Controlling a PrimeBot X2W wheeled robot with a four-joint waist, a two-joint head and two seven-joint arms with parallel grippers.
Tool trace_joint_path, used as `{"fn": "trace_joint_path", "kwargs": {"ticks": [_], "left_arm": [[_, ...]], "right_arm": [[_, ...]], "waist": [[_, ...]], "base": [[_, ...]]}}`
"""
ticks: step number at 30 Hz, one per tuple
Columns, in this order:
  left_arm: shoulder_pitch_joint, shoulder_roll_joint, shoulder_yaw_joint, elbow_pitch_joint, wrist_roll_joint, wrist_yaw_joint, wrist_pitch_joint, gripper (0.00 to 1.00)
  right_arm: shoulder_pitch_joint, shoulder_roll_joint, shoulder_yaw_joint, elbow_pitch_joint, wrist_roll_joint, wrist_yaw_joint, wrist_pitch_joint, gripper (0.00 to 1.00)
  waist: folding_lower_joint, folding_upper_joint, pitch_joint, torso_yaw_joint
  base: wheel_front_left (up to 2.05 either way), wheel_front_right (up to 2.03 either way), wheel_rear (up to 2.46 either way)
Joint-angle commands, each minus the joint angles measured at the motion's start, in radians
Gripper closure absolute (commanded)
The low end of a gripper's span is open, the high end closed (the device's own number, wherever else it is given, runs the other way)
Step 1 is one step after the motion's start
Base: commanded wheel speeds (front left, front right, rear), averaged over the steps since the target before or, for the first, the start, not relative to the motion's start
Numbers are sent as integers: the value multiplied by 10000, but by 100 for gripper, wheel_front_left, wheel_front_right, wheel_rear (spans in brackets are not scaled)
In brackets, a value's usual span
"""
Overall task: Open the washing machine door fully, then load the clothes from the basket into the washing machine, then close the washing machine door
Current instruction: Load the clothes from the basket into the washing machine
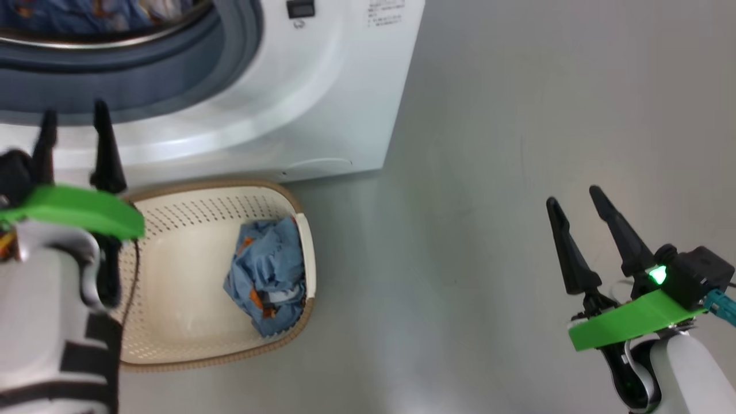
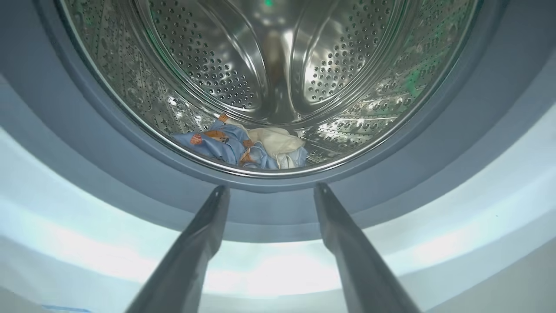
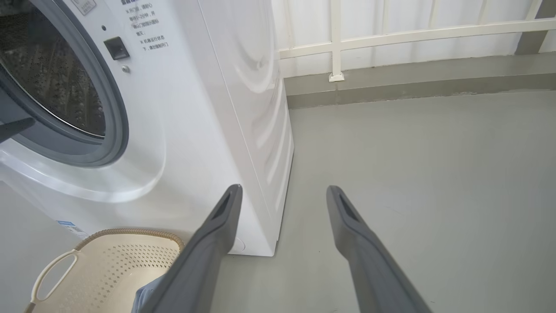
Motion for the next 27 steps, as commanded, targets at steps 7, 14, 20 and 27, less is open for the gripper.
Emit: {"fn": "trace_joint_path", "kwargs": {"ticks": [7, 14, 20, 27], "left_arm": [[1926, 57, 340, -1163, 398, -26, -55, 0], [3615, -165, 552, -1938, 510, -27, -55, 0], [4823, -369, 600, -2696, 602, -27, -55, 0], [6037, -442, 771, -3614, 749, -27, -55, 0]], "right_arm": [[776, -336, 199, 24, 199, 27, -48, 0], [1357, -453, 119, 104, 307, 27, -48, 0], [2040, -485, -199, -48, 398, 27, -48, 0], [2664, -438, -453, -141, 406, 27, -48, 0]], "waist": [[0, -1, -1376, 430], [0, -1, -2271, 517], [0, -1, -2773, 674], [0, -1, -3242, 704]], "base": [[0, 0, 0], [0, 0, 0], [0, 0, 0], [0, 0, 0]]}}
